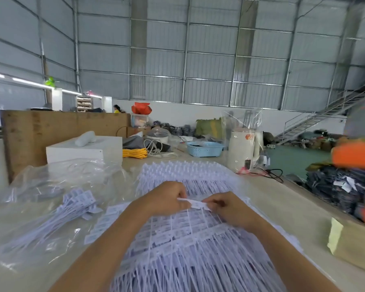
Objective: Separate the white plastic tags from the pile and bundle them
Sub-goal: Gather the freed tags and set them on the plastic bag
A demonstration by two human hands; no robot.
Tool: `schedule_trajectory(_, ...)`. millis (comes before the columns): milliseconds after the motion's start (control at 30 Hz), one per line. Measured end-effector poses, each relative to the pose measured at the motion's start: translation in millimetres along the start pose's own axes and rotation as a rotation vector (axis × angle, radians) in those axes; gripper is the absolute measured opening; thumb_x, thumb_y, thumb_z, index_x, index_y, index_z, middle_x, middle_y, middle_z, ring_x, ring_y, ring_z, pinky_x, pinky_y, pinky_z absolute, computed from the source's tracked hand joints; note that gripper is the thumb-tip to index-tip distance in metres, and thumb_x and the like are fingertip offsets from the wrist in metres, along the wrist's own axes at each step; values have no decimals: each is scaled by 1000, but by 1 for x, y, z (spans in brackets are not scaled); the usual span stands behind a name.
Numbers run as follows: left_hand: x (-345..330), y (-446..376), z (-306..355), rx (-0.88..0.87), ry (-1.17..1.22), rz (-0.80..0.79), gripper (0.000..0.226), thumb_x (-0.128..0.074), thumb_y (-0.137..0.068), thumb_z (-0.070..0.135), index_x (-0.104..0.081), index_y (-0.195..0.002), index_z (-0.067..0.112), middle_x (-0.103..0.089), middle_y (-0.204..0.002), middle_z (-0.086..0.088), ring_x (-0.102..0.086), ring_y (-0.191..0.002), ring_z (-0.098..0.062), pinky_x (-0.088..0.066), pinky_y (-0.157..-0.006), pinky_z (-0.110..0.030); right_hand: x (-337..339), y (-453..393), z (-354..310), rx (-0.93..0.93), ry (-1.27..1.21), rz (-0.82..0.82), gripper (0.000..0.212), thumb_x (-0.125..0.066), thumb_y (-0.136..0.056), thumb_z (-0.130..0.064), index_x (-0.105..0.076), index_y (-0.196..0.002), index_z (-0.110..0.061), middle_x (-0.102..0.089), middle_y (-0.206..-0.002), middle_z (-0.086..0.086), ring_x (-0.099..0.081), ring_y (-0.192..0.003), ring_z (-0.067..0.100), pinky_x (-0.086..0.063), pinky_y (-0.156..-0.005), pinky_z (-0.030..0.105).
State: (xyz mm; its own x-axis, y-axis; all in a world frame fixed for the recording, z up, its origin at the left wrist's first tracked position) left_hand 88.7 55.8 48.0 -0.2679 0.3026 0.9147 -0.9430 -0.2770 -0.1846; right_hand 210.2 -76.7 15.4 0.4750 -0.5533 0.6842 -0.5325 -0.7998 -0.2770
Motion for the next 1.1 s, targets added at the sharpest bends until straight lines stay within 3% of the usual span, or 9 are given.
schedule_trajectory(67, 2, -4, 11, -35, -17, 63, 23, -55, -92, 24, -46, -72, 27, -50, -79, 7, -48, -68, -10, -40, -62, -28, 4, 4, 4, -11, -145, -22, 22, -54, -94, -10, -72, -82, -15, -52, -61, 0, -40, -46, 4, -33, -48, 15)
schedule_trajectory(233, -15, -13, 25, -47, 34, 34, 20, -47, -97, 29, -50, -78, 23, -64, -91, -3, -60, -81, -19, -49, -76, -37, 12, 9, -1, 40, -270, -24, 20, -56, -94, -12, -61, -76, -5, -50, -65, 2, -46, -53, 4, -34, -52, 19)
schedule_trajectory(400, -33, -16, 19, 14, 198, 86, 42, -45, -99, 32, -48, -59, 18, -60, -59, 4, -65, -70, -22, -48, -69, -33, 12, 10, -13, 75, -208, -25, 19, -51, -96, -10, -57, -78, -8, -57, -57, 3, -49, -52, 14, -39, -52, 24)
schedule_trajectory(533, -33, -18, 16, 41, 204, 151, 40, -46, -97, 32, -54, -65, 11, -55, -69, -16, -50, -62, -22, -35, -60, -30, 10, 12, -15, 89, -211, -61, 20, -55, -95, -16, -62, -84, -1, -52, -54, 0, -43, -47, 11, -37, -48, 20)
schedule_trajectory(767, -33, -17, 19, 137, 483, 141, 39, -53, -95, 26, -55, -59, 13, -42, -47, 3, -37, -42, -10, -27, -50, -24, 15, 6, -19, 212, -75, 75, 9, -65, -87, -7, -68, -82, 0, -53, -58, -5, -46, -49, -1, -36, -54, 14)
schedule_trajectory(867, -34, -19, 16, 222, 666, 99, 46, -62, -87, 15, -53, -42, 17, -39, -39, 3, -33, -36, -10, -24, -44, -21, 17, 8, -29, 365, 25, 131, 4, -67, -82, -1, -70, -79, 2, -61, -73, 6, -53, -66, 10, -40, -65, 16)
schedule_trajectory(967, -29, -21, 16, 236, 673, 92, 54, -62, -83, 10, -46, -33, 19, -34, -37, 3, -28, -35, -12, -23, -43, -20, 20, 8, -33, 473, 146, 202, 8, -67, -83, -1, -68, -76, 2, -63, -76, 12, -51, -67, 11, -38, -65, 14)
schedule_trajectory(1033, -27, -19, 18, 211, 651, 58, 59, -62, -85, 11, -42, -30, 18, -31, -37, 3, -27, -32, -12, -24, -42, -16, 30, 5, -24, 377, 218, 320, 18, -63, -87, -5, -64, -70, 1, -61, -71, 12, -47, -66, 13, -35, -63, 21)
schedule_trajectory(1100, -26, -16, 19, 181, 645, 35, 61, -61, -89, 15, -44, -30, 18, -35, -35, 6, -33, -30, -8, -27, -40, -12, 48, 4, -5, 144, 57, 407, 32, -61, -89, -7, -56, -58, -12, -51, -59, 2, -43, -56, 10, -35, -58, 23)
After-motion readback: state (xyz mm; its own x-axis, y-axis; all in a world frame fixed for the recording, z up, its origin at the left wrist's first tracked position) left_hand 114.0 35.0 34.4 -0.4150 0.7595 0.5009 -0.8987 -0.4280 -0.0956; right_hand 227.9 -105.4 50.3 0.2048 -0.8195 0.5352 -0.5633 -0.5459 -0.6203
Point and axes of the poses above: each hand's wrist, its own y-axis away from the middle knuckle, its own x-axis out of the back of the hand, z = x × y, the point moved 4 cm from there along -y, towards the middle knuckle
